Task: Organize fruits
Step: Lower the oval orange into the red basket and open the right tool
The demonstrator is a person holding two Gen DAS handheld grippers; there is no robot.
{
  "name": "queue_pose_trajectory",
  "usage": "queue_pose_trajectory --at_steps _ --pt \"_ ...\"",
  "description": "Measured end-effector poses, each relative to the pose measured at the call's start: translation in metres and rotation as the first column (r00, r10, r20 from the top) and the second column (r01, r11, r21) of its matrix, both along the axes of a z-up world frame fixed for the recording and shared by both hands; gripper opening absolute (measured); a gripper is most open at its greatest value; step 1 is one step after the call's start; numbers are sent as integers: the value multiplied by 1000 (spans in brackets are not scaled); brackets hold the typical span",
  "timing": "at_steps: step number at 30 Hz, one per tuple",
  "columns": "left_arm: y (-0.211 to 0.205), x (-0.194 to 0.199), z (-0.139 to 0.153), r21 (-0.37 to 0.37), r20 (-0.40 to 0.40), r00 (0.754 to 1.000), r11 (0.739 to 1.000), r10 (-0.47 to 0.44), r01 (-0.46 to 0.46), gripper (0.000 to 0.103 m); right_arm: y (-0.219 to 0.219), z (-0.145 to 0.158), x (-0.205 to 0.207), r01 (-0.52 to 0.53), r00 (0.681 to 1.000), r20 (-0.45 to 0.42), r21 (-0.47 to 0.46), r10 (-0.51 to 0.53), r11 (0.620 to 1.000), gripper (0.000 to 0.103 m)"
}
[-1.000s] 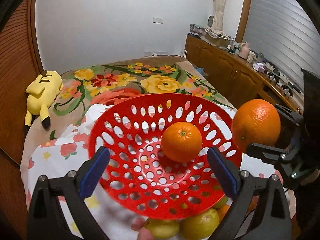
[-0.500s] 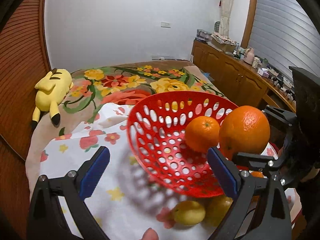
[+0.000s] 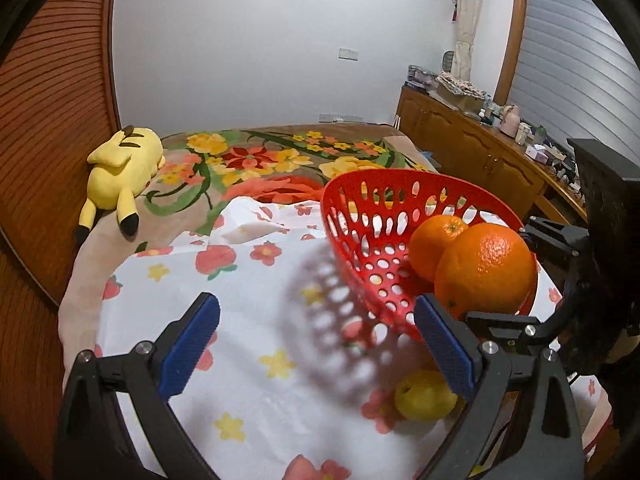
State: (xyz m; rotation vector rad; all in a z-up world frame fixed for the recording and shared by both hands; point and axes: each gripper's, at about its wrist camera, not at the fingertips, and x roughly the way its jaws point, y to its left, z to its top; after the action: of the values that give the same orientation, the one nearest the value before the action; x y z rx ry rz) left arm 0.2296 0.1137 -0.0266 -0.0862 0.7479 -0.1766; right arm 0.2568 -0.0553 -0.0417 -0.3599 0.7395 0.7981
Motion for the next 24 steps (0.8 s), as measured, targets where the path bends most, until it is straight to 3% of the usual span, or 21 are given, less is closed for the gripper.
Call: queue_pose_trajectory --at_steps 18,24 --pt "-2 -14 -6 21 7 1000 1000 -2 2 98 9 -19 16 35 998 -58 -70 -40 997 96" --pt "-4 -19 -8 16 1 1000 1000 -4 4 98 6 6 13 38 999 -14 -5 -38 999 98"
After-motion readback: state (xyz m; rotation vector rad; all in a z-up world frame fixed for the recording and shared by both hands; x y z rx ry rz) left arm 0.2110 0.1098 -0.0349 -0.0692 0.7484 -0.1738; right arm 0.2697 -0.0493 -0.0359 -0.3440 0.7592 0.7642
